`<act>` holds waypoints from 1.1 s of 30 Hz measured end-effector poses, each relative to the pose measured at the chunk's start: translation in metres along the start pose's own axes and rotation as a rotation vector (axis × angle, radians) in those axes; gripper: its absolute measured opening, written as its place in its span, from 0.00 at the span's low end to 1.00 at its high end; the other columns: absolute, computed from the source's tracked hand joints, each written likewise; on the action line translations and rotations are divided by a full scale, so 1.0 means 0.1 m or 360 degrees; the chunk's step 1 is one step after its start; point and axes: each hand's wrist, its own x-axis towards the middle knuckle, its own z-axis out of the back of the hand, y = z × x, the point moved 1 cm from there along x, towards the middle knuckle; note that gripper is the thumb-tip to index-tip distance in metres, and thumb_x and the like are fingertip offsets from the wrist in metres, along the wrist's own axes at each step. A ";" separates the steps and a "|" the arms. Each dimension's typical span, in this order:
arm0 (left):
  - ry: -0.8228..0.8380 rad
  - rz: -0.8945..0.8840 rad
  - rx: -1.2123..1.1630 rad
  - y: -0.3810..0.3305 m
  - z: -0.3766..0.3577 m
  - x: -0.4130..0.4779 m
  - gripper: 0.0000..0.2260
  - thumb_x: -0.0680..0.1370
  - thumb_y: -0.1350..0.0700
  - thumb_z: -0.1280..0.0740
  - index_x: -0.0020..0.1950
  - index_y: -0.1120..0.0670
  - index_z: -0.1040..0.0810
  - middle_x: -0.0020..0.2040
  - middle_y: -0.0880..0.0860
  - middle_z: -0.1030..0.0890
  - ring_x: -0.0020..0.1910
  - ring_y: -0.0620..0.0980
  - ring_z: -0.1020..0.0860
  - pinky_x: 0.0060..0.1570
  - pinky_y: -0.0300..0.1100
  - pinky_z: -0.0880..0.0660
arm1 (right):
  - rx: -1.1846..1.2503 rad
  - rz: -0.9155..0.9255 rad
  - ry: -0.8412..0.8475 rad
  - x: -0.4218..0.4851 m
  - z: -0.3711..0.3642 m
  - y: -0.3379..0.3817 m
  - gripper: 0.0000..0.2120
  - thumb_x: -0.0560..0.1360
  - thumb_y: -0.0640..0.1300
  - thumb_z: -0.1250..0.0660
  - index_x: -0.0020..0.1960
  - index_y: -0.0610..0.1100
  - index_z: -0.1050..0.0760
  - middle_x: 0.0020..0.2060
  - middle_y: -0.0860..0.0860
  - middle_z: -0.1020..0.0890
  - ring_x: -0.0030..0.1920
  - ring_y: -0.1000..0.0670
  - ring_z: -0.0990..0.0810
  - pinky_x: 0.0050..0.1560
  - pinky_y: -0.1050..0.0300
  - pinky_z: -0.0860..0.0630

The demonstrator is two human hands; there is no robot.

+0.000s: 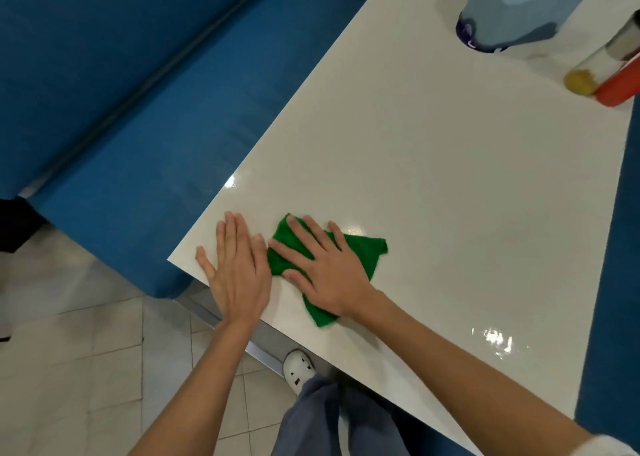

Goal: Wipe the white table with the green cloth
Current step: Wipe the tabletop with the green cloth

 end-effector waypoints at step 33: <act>0.0263 -0.0478 0.0255 -1.40 -0.51 -1.36 0.25 0.82 0.46 0.56 0.79 0.53 0.46 0.79 0.51 0.44 0.77 0.54 0.46 0.70 0.62 0.54 | -0.0156 -0.0512 0.0035 -1.35 0.58 -2.33 0.27 0.78 0.66 0.59 0.76 0.64 0.53 0.78 0.54 0.53 0.77 0.47 0.56 0.73 0.38 0.61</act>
